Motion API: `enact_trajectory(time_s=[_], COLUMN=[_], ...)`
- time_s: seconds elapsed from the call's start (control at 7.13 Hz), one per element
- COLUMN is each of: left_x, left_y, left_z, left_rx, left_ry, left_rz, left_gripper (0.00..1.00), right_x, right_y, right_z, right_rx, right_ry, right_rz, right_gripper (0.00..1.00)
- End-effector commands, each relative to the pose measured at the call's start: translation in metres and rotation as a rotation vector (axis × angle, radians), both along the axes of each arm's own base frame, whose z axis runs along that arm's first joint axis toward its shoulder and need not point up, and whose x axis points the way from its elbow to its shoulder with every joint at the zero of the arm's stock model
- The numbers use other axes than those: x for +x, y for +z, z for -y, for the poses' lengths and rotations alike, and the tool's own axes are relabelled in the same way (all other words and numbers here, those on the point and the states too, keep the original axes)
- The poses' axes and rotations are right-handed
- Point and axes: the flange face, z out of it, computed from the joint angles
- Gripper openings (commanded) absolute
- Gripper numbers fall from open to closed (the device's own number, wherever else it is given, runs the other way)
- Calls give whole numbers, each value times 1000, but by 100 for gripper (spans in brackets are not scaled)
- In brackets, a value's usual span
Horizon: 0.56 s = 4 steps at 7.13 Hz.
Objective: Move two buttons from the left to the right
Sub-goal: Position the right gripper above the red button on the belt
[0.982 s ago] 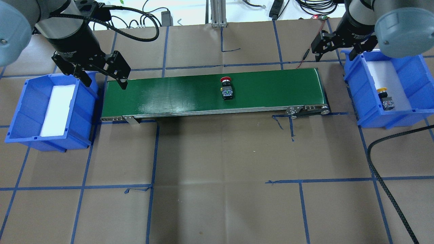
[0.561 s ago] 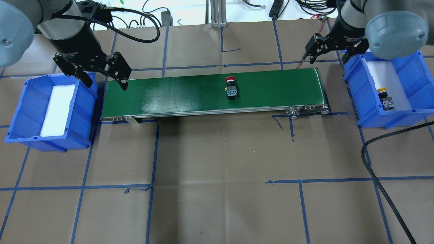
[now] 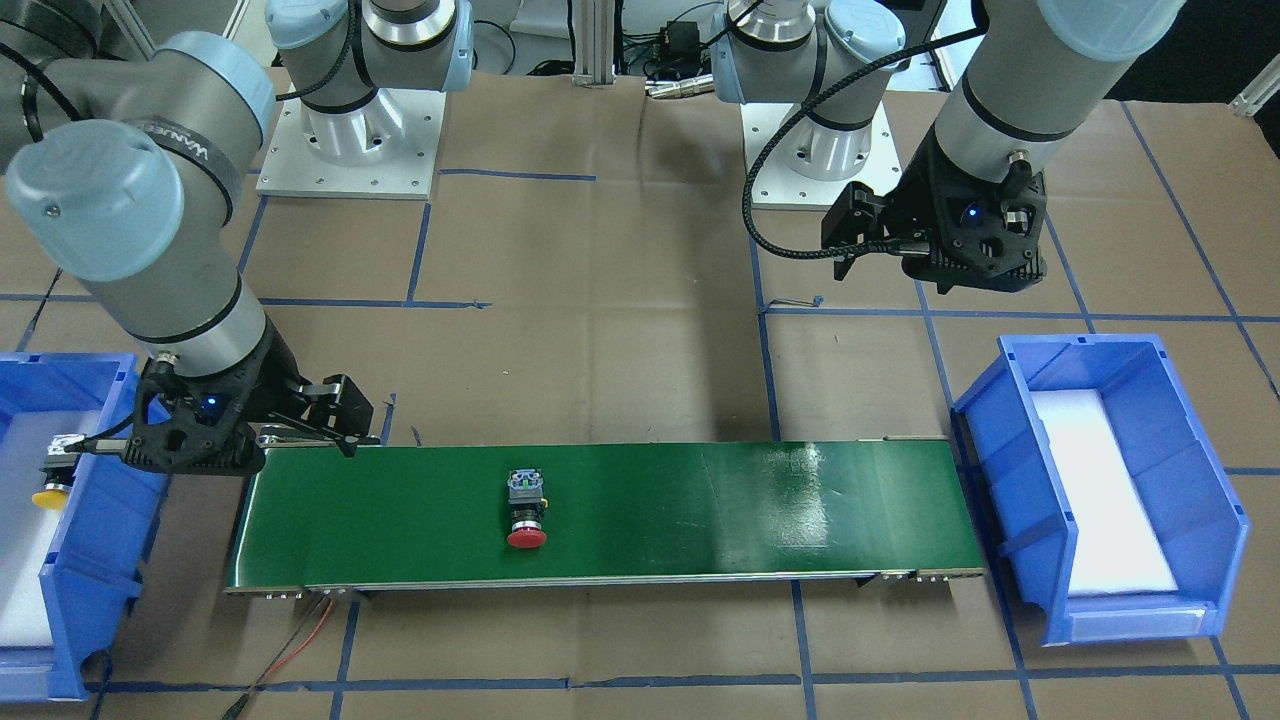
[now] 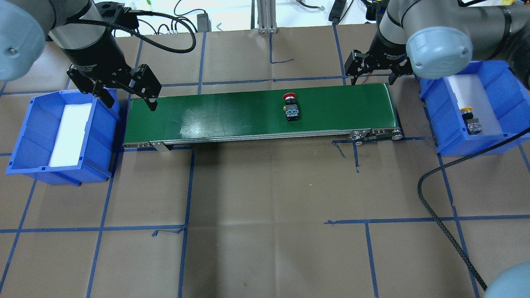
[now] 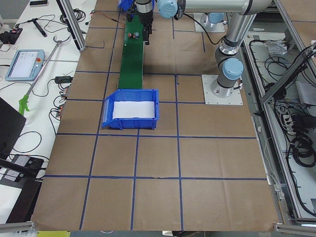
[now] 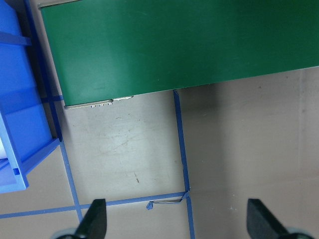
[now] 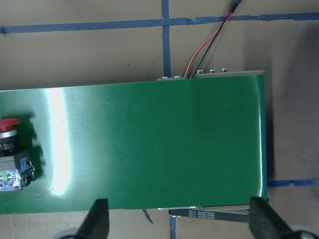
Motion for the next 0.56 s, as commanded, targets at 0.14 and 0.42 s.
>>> enact_trajectory(time_s=[0.14,0.42], left_x=[0,0], left_y=[4,5], left_z=[-1,-1], left_rx=[-7,-10], left_ry=[0,0], left_rz=[0,0], left_gripper=[100,100], right_x=[26,34], right_y=[-28,-36], right_z=[10,11], right_rx=[-2,13], right_ry=[39,17], right_rz=[8,28], right_gripper=[99,100])
